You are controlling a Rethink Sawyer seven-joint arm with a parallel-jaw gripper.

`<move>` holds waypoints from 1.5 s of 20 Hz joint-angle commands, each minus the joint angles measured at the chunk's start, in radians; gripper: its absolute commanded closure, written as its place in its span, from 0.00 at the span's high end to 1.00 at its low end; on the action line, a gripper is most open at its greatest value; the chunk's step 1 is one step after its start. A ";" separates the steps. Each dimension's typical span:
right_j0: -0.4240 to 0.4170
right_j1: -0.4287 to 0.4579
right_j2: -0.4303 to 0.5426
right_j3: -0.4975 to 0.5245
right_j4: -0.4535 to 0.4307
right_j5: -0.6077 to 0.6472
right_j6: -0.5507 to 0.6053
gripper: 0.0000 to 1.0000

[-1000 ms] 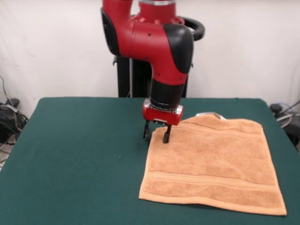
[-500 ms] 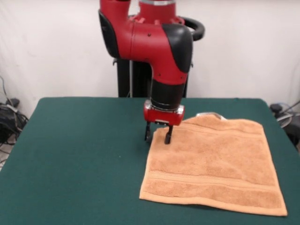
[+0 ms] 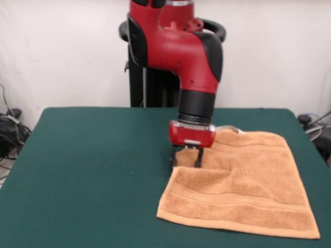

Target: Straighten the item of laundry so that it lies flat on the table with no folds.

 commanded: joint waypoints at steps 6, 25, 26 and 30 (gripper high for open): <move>0.090 0.106 -0.047 -0.180 0.125 -0.114 0.061 1.00; -0.016 -0.313 0.086 0.020 0.104 0.760 0.103 1.00; -0.031 -0.326 0.108 0.029 0.108 0.759 0.098 1.00; -0.101 -0.320 0.227 0.063 0.142 0.721 0.106 1.00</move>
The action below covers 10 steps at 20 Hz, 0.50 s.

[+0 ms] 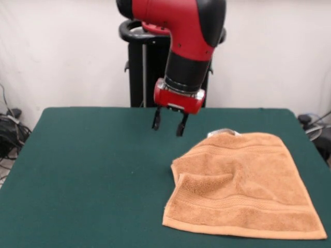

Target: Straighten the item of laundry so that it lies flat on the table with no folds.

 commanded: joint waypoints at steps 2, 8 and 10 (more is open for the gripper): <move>-0.074 -0.003 0.261 0.076 0.091 0.004 0.145 1.00; 0.013 0.037 0.218 0.108 0.163 -0.044 0.265 1.00; 0.029 0.052 0.208 0.098 0.162 -0.135 0.274 1.00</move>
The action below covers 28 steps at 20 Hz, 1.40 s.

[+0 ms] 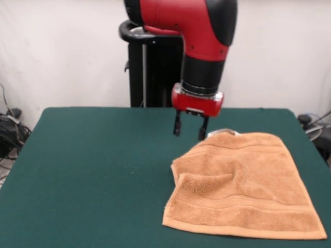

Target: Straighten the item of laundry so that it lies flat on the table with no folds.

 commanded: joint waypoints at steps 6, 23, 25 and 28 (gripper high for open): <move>0.168 0.171 -0.042 -0.059 0.146 -0.330 0.293 1.00; 0.118 0.297 -0.028 -0.198 0.290 -0.448 0.201 1.00; 0.122 0.308 -0.031 -0.212 0.301 -0.439 0.198 1.00; 0.152 0.333 -0.072 -0.252 0.341 -0.356 0.169 1.00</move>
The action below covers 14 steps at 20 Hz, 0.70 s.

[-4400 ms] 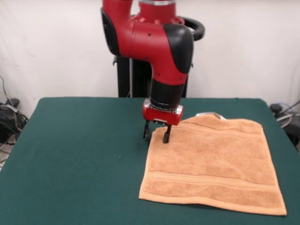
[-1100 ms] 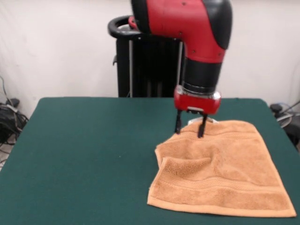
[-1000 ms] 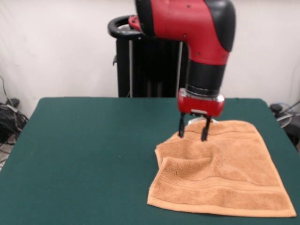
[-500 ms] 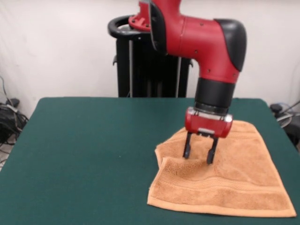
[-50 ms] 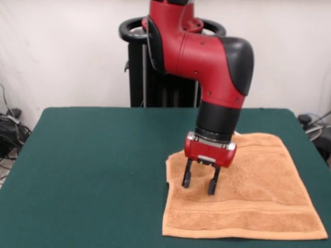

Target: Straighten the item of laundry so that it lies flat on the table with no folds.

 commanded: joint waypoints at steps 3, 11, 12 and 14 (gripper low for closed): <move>0.025 0.089 -0.017 -0.166 0.127 0.213 0.132 1.00; 0.006 0.172 -0.034 -0.239 0.092 0.304 0.105 1.00; 0.017 0.182 -0.054 -0.244 0.088 0.290 0.112 1.00; 0.029 0.192 -0.080 -0.249 0.077 0.289 0.121 1.00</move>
